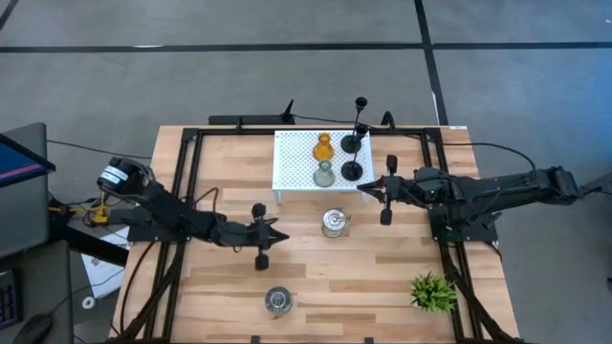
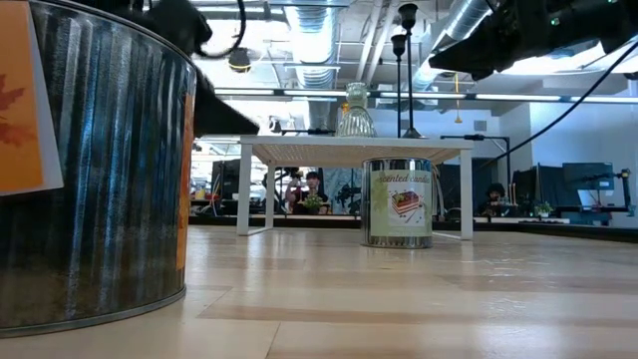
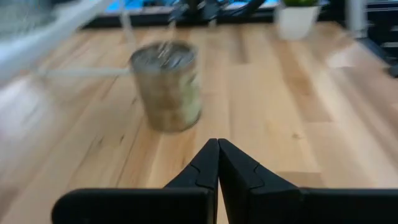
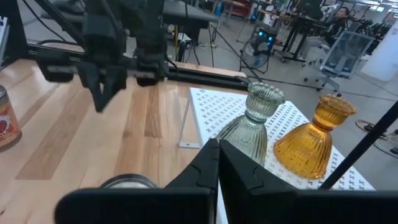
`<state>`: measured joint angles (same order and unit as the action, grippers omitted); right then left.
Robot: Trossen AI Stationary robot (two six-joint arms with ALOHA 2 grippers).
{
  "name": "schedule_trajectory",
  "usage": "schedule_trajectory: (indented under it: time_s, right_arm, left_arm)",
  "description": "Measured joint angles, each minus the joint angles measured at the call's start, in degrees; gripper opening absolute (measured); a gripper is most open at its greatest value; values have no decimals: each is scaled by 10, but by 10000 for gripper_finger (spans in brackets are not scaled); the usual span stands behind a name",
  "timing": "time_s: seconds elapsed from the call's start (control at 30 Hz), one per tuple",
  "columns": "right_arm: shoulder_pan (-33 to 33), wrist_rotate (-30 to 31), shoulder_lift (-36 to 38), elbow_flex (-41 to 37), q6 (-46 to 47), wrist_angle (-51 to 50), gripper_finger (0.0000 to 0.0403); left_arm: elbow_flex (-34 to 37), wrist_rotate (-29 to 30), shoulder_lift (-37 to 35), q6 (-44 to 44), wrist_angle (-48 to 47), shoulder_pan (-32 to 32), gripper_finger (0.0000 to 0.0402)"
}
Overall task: Pick & Place candle stick holders
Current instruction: Put the green scented candle on the shelf
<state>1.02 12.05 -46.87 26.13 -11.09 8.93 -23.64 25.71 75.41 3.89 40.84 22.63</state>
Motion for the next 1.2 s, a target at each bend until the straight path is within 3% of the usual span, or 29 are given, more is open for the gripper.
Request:
schedule_trajectory:
  time_s: [0.1,0.33,0.53,1.03,1.2]
  right_arm:
    - [0,0,0,0,0,1,0]
    - [0,0,0,0,0,1,0]
    - [0,0,0,0,0,-1,0]
    - [0,0,0,0,1,-8,0]
    - [3,0,0,0,1,-11,0]
  left_arm:
    - [0,15,43,38,27,-9,8]
    - [0,26,151,41,168,-51,8]
    - [-2,26,214,41,225,-74,8]
    - [-102,25,309,28,235,-80,8]
    - [-121,-17,313,19,236,-80,21]
